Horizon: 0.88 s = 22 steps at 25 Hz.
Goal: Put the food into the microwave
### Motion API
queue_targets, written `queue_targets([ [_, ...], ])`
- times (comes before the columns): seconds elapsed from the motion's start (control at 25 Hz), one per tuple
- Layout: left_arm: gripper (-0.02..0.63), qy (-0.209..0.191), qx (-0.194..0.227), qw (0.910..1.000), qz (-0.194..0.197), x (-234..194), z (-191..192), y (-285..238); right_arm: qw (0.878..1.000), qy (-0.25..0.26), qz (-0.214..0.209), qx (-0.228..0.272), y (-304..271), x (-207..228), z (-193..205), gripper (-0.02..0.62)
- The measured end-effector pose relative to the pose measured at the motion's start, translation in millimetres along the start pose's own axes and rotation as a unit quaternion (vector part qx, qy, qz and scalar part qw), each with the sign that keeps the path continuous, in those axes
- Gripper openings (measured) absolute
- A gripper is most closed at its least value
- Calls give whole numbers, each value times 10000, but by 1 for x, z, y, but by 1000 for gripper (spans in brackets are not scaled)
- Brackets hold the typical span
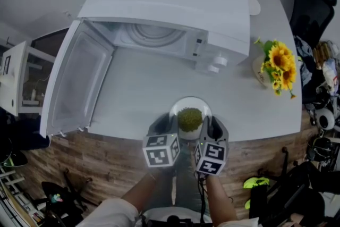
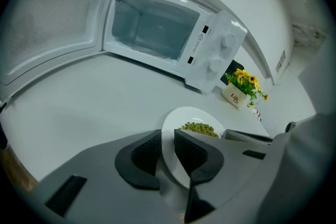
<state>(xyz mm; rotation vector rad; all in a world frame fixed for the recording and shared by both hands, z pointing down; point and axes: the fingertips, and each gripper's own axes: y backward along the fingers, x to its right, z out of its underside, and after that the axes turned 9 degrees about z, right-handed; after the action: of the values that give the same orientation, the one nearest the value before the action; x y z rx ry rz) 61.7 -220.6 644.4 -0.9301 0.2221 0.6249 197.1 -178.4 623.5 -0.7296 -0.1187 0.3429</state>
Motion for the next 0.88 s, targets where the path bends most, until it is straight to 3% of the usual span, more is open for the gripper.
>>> queue_targets([
  [0.44,83,89,165,9998,22,-2,-2,5,9998,-166,-19,72,0,-3,-4,71],
  [0.88,83,325,508,9980,-199,-22,-21,32,9989,63,-351,290,6,-35,-27,69],
])
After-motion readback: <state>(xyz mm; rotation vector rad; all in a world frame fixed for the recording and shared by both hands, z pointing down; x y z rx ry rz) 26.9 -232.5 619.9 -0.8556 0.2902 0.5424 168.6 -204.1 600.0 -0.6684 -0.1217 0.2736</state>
